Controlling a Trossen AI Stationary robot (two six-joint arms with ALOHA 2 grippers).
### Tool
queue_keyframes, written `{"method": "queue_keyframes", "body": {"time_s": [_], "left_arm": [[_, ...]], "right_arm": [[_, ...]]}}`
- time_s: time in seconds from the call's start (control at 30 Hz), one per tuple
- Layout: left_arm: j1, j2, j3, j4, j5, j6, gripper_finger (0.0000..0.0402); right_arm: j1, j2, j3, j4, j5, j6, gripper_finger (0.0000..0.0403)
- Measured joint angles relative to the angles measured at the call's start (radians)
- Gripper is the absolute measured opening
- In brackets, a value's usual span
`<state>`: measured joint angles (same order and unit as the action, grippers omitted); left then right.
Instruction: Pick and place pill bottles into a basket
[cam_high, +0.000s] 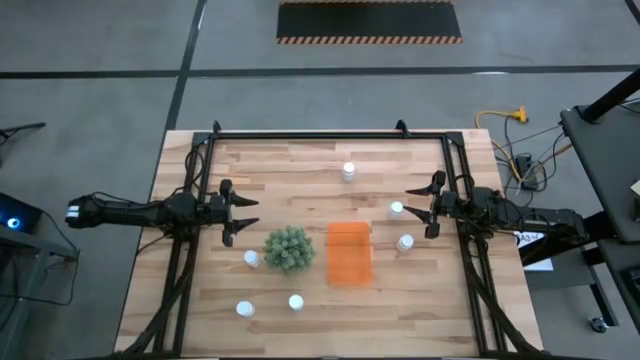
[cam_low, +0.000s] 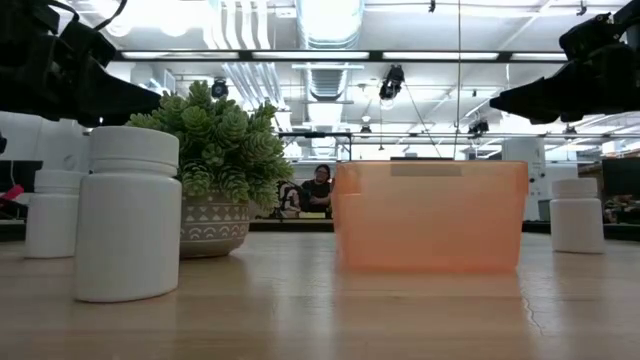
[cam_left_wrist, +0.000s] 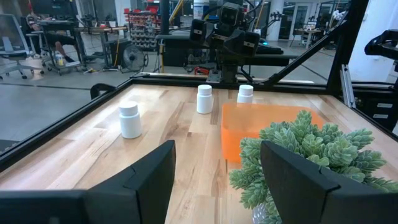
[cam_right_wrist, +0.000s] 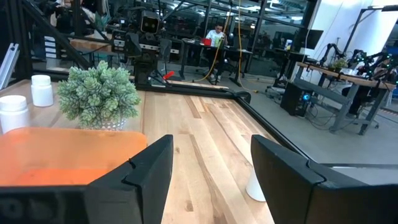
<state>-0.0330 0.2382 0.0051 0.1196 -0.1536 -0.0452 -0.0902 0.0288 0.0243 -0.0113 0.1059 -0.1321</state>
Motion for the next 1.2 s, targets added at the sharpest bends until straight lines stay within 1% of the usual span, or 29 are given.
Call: {"method": "queue_keyframes", "body": {"time_s": [0.5, 0.67, 0.73, 0.8, 0.9, 1.2], "left_arm": [[0.0, 0.0, 0.0, 0.0, 0.0, 0.0, 0.0218], [0.0, 0.0, 0.0, 0.0, 0.0, 0.0, 0.0218], [0.0, 0.0, 0.0, 0.0, 0.0, 0.0, 0.0218], [0.0, 0.0, 0.0, 0.0, 0.0, 0.0, 0.0218], [0.0, 0.0, 0.0, 0.0, 0.0, 0.0, 0.0218], [0.0, 0.0, 0.0, 0.0, 0.0, 0.0, 0.0218]], "right_arm": [[0.0, 0.0, 0.0, 0.002, 0.0, 0.001, 0.0206], [0.0, 0.0, 0.0, 0.073, 0.0, 0.01, 0.0206], [0.0, 0.0, 0.0, 0.117, -0.001, 0.073, 0.0206], [0.0, 0.0, 0.0, 0.155, -0.001, 0.176, 0.0206], [0.0, 0.0, 0.0, 0.176, 0.0, 0.286, 0.0206], [0.0, 0.0, 0.0, 0.195, 0.0, 0.365, 0.0206]]}}
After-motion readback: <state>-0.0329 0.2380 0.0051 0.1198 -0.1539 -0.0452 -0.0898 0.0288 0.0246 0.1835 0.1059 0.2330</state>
